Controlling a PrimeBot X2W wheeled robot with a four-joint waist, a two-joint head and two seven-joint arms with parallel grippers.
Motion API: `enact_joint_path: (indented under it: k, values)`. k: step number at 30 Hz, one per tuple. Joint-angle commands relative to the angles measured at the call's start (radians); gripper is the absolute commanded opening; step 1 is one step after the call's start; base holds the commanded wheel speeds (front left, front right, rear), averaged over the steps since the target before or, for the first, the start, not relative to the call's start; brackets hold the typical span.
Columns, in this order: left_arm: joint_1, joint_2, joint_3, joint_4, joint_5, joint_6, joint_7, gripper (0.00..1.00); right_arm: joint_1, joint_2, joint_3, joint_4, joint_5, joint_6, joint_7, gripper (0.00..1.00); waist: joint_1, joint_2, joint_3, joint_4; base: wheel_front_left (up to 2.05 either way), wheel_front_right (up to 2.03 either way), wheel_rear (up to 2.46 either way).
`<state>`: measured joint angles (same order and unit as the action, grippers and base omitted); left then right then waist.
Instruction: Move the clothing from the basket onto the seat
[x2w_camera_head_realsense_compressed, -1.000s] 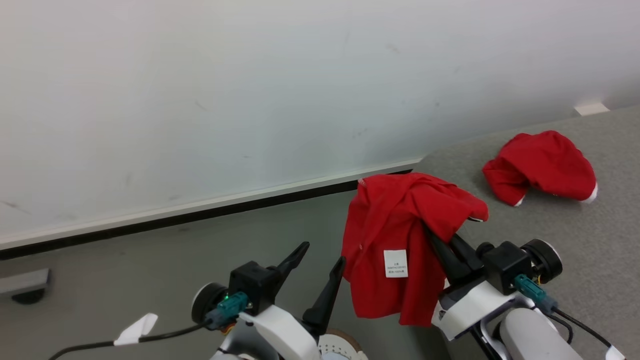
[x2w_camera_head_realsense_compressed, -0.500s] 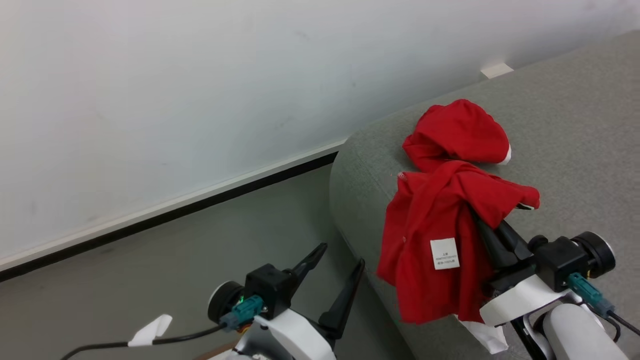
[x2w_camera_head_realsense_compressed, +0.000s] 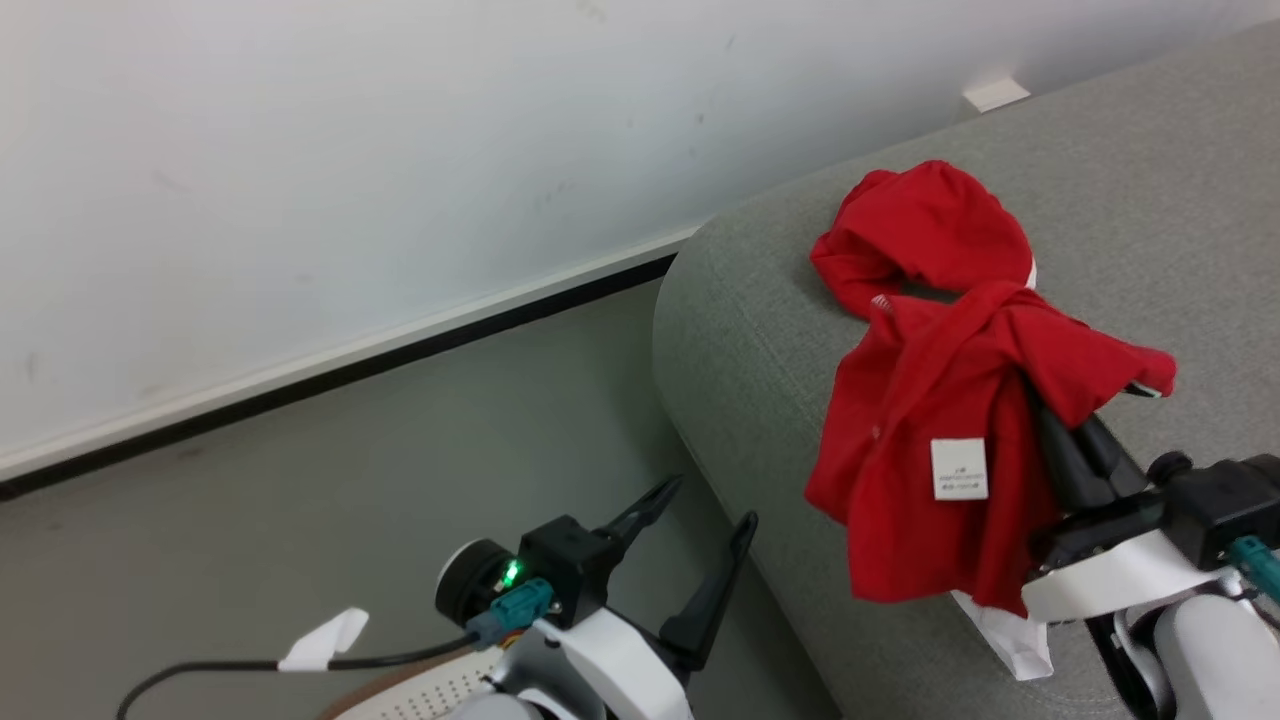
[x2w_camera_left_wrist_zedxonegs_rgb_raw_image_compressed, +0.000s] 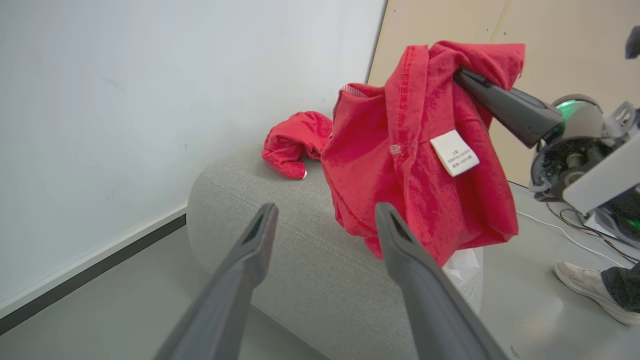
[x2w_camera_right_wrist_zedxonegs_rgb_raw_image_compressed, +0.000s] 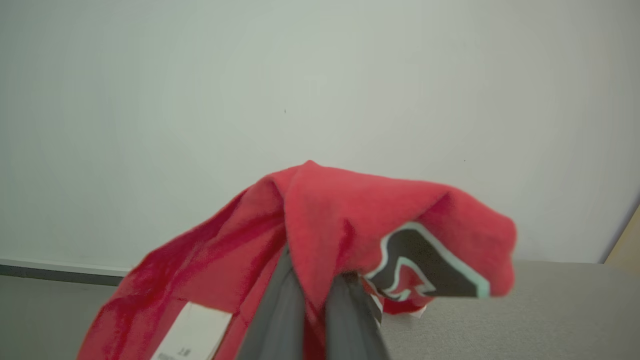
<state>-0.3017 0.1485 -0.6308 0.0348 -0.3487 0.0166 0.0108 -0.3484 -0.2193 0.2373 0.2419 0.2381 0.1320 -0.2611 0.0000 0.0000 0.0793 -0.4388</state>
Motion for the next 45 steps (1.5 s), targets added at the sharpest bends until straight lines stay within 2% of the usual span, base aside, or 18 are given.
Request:
enact_joint_path:
  k: [1,7,14,19,23,25,29,30,32,33,34,39,45]
  values:
    - [-0.020,0.008,-0.002,-0.004,0.013,-0.006,0.003,1.00,-0.020,0.000,-0.018,-0.008,0.002,-0.003,-0.003,0.00,0.0000,0.0000,0.037,0.023,0.00,0.00,0.00]
    - [-0.106,0.029,-0.012,-0.040,0.040,-0.037,0.032,1.00,-0.156,0.002,-0.187,-0.029,0.005,-0.003,-0.003,0.00,0.0000,0.0000,0.203,0.098,0.00,0.00,0.00]
    - [-0.243,0.039,-0.015,-0.074,0.072,-0.077,0.050,1.00,-0.418,-0.074,-0.426,0.030,-0.071,-0.003,0.043,0.00,0.0000,0.0000,0.397,0.200,0.00,0.00,0.00]
    - [-0.320,0.019,-0.027,-0.073,0.077,-0.095,0.036,1.00,-0.594,-0.147,-0.604,0.141,-0.173,-0.003,0.109,0.00,0.0000,0.0000,0.475,0.264,0.00,0.00,0.00]
    - [-0.351,0.008,-0.043,-0.060,0.081,-0.104,0.021,1.00,-0.667,-0.172,-0.726,0.268,-0.287,-0.003,0.144,0.00,0.0000,0.0000,0.502,0.302,0.00,0.00,0.00]
    - [-0.355,0.002,-0.050,-0.053,0.081,-0.106,0.012,1.00,-0.674,-0.171,-0.782,0.338,-0.348,-0.003,0.148,0.00,0.0000,0.0000,0.506,0.316,0.00,0.00,0.00]
    - [-0.341,-0.003,-0.056,-0.032,0.076,-0.097,-0.003,1.00,-0.643,-0.111,-0.903,0.462,-0.443,-0.003,0.122,0.00,0.0000,0.0000,0.501,0.325,0.00,0.00,0.00]
    - [-0.337,-0.004,-0.057,-0.027,0.075,-0.094,-0.005,1.00,-0.633,-0.096,-0.927,0.487,-0.463,-0.003,0.110,0.04,0.0000,0.0000,0.499,0.325,0.00,0.00,0.00]
    - [-0.328,-0.004,-0.054,-0.018,0.068,-0.087,-0.006,1.00,-0.623,-0.075,-0.968,0.524,-0.497,-0.003,0.070,0.44,0.0000,0.0000,0.489,0.321,0.00,0.00,0.00]
    - [-0.326,-0.002,-0.050,-0.013,0.063,-0.082,-0.005,1.00,-0.622,-0.060,-0.984,0.537,-0.506,-0.003,0.053,0.94,0.0000,0.0000,0.483,0.318,0.00,0.00,0.00]
    - [-0.323,0.002,-0.043,-0.008,0.059,-0.078,-0.009,1.00,-0.618,-0.044,-0.996,0.548,-0.513,-0.003,0.037,1.00,0.0000,0.0000,0.475,0.314,0.00,0.00,0.00]
    - [-0.284,0.026,-0.013,0.018,0.044,-0.051,-0.030,1.00,-0.561,0.032,-0.994,0.536,-0.523,-0.003,-0.002,1.00,0.0000,0.0000,0.414,0.281,0.00,0.00,0.00]
    - [-0.214,0.052,0.039,0.053,0.037,0.010,-0.093,1.00,-0.390,0.115,-0.892,0.348,-0.461,-0.003,-0.002,1.00,0.0000,0.0000,0.306,0.270,0.00,0.00,0.00]
